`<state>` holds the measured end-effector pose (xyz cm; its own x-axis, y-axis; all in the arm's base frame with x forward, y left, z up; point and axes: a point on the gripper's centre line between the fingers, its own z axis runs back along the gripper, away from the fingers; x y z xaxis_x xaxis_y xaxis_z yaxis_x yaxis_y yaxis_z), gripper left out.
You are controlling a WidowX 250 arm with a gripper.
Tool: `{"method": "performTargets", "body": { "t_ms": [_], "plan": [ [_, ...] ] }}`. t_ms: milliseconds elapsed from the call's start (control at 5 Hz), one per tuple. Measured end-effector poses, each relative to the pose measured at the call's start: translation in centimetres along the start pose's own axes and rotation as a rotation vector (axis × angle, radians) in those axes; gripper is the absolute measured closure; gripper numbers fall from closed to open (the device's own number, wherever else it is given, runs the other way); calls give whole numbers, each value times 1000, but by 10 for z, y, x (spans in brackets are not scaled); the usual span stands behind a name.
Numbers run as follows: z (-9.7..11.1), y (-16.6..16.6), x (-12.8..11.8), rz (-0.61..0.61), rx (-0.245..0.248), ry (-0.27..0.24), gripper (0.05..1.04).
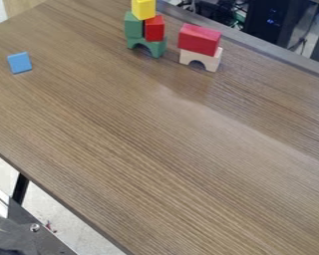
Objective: Put a yellow block in the middle of the table
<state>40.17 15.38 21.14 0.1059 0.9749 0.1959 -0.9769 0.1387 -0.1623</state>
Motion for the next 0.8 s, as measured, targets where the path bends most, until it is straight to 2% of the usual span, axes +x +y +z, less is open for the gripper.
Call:
{"method": "performTargets", "body": {
  "t_ms": [200,400,600,800],
  "plan": [
    [-20,2,-3,-5,46,23,85],
    [-44,-14,2,-97,81,47,85],
    [-49,-18,4,-142,107,54,85],
    [-54,-18,5,-173,108,44,85]
  ]
}}
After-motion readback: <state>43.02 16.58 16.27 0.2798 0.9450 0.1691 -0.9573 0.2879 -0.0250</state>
